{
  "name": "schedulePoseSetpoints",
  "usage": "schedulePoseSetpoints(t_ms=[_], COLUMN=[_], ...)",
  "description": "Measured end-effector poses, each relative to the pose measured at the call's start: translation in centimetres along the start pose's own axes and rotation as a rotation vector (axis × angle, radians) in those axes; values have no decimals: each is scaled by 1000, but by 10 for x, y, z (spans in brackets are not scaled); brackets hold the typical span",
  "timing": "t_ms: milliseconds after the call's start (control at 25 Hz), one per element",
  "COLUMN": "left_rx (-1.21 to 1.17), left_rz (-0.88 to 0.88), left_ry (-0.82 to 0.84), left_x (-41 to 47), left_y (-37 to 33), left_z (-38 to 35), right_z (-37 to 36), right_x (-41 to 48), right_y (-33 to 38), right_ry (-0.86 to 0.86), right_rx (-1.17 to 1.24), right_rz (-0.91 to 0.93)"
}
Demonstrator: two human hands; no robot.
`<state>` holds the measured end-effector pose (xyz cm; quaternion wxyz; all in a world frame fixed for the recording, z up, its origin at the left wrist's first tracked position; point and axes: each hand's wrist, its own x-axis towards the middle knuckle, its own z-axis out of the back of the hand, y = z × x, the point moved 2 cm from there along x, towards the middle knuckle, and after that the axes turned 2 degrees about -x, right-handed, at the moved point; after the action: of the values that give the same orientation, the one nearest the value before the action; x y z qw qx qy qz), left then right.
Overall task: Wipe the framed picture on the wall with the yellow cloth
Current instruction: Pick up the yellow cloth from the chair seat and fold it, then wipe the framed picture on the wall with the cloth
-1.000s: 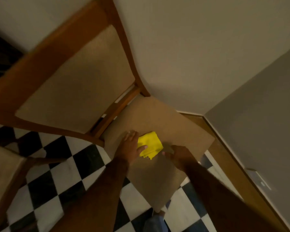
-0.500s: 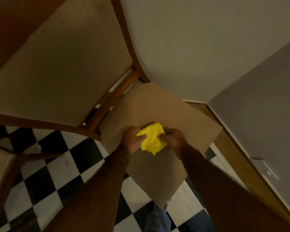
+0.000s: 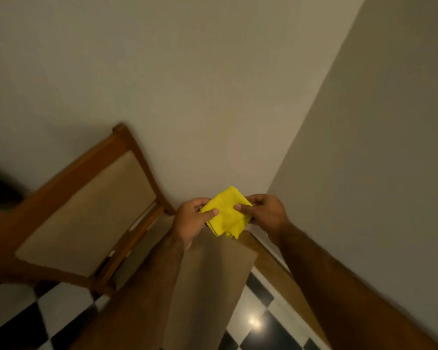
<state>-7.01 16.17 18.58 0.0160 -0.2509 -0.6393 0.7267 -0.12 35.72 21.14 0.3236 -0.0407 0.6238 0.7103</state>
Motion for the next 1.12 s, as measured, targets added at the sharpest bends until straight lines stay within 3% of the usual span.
schedulePoseSetpoints(t_ms=[320, 600, 840, 1120], left_rx=[-28, -121, -173, -253], left_rz=[-351, -632, -919, -1105], left_ry=[152, 274, 372, 474], left_x=[-54, -140, -227, -312], left_y=[-244, -455, -620, -740], left_z=[-152, -263, -309, -347], right_z=[208, 362, 437, 488], right_x=[-132, -286, -418, -531], right_y=[173, 323, 440, 531], right_ry=[-286, -469, -753, -1101], right_rx=[163, 57, 35, -21], right_rz=[280, 579, 844, 1077])
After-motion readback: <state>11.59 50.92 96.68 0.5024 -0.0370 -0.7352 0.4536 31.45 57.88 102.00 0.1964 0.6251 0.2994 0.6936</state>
